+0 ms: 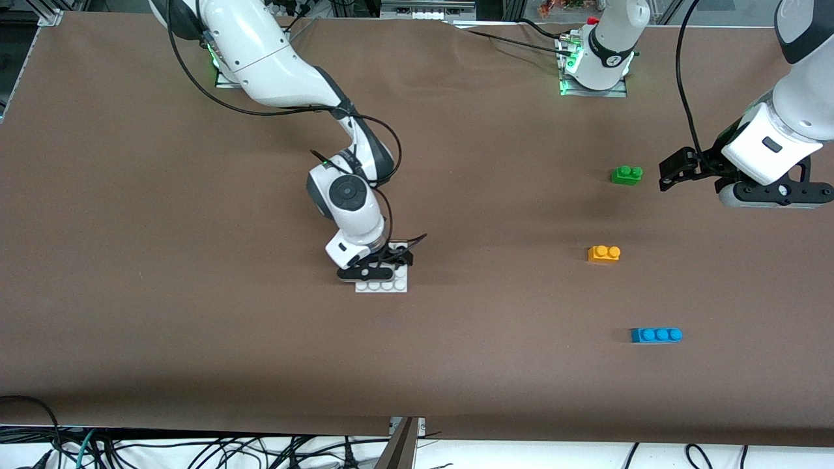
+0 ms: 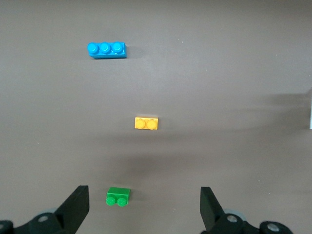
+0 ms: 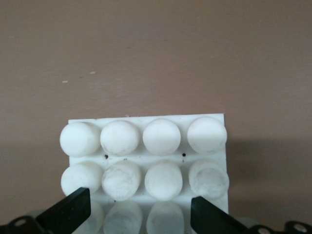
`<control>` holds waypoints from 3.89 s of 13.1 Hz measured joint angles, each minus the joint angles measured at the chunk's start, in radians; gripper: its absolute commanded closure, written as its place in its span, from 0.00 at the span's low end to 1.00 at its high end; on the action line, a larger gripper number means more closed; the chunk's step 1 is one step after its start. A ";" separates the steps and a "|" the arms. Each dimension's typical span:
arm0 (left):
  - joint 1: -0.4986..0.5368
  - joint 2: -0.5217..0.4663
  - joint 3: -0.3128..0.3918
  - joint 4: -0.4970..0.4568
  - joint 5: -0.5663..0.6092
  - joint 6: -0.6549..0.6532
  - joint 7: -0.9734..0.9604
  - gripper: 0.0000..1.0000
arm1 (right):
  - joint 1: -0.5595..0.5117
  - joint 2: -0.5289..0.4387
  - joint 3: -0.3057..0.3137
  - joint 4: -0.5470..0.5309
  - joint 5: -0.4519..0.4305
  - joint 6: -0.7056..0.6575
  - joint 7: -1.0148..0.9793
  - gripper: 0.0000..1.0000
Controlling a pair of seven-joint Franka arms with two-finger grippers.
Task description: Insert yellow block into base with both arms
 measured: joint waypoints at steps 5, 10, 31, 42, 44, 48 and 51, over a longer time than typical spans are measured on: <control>0.000 0.000 0.000 0.000 0.000 0.000 0.000 0.00 | 0.065 0.032 0.000 0.062 0.001 0.002 0.102 0.00; 0.000 0.000 0.001 0.000 0.000 0.000 0.000 0.00 | 0.088 0.039 0.000 0.083 0.001 0.020 0.153 0.00; 0.000 0.000 0.002 0.000 0.000 0.000 0.000 0.00 | 0.105 0.040 -0.041 0.147 -0.052 -0.129 0.155 0.00; 0.000 0.000 0.002 0.000 0.000 0.000 0.000 0.00 | 0.106 0.068 -0.049 0.147 -0.053 -0.101 0.203 0.00; 0.000 0.000 0.002 0.000 0.000 0.000 0.000 0.00 | 0.107 0.079 -0.049 0.147 -0.053 -0.070 0.221 0.00; 0.000 0.000 0.002 0.000 0.000 0.000 0.000 0.00 | 0.114 0.082 -0.041 0.147 -0.053 -0.034 0.242 0.00; 0.000 0.000 0.002 0.000 0.000 0.000 0.000 0.00 | 0.130 0.082 -0.040 0.147 -0.053 -0.024 0.243 0.00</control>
